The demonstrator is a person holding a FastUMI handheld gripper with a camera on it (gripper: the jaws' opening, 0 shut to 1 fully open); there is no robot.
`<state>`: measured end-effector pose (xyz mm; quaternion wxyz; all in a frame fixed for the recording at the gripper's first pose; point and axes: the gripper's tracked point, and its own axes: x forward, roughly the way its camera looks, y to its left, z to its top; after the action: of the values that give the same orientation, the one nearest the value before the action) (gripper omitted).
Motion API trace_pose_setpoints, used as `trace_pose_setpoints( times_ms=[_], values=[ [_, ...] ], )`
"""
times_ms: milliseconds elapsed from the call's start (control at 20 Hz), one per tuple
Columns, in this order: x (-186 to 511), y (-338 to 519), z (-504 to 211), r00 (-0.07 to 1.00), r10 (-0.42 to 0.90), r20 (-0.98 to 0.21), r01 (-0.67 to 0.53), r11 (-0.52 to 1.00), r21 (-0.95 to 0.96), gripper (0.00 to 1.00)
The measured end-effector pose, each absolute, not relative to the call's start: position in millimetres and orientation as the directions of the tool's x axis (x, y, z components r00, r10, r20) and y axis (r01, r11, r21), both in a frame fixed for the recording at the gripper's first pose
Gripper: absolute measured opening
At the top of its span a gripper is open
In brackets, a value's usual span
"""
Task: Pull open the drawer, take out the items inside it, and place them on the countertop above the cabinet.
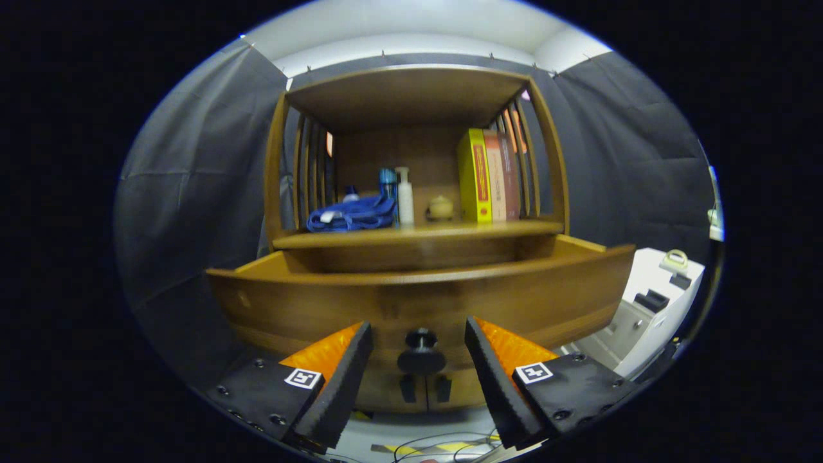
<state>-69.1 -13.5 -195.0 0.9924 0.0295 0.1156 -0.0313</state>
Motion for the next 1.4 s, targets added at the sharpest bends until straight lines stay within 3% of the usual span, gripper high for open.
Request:
trace_pose_setpoints(
  times_ms=[50, 200, 450, 650, 850, 1100, 1300, 1400],
  values=[
    [-59.2, -19.6, -165.2, 0.979, -0.061, -0.197, 0.068, 0.997, 0.029, 0.94],
    [-13.7, -21.2, -99.5, 0.977, -0.005, -0.213, 0.005, 1.0, -0.001, 0.94],
    [70.1, -25.5, -82.3, 0.913, 0.044, -0.405, -0.029, 0.999, 0.042, 0.94],
    [117.6, -28.9, -147.3, 0.786, 0.025, -0.617, 0.007, 0.999, 0.049, 0.95],
    [118.1, -26.3, -226.6, 0.613, -0.002, -0.79, 0.049, 0.998, 0.036, 0.95],
    [104.9, -26.0, -293.6, 0.425, -0.003, -0.905, 0.085, 0.996, 0.037, 0.94],
    [95.3, -27.4, -316.7, 0.335, -0.009, -0.942, 0.104, 0.994, 0.027, 0.92],
    [91.7, -29.0, -324.1, 0.303, -0.005, -0.953, 0.123, 0.992, 0.034, 0.8]
  ],
)
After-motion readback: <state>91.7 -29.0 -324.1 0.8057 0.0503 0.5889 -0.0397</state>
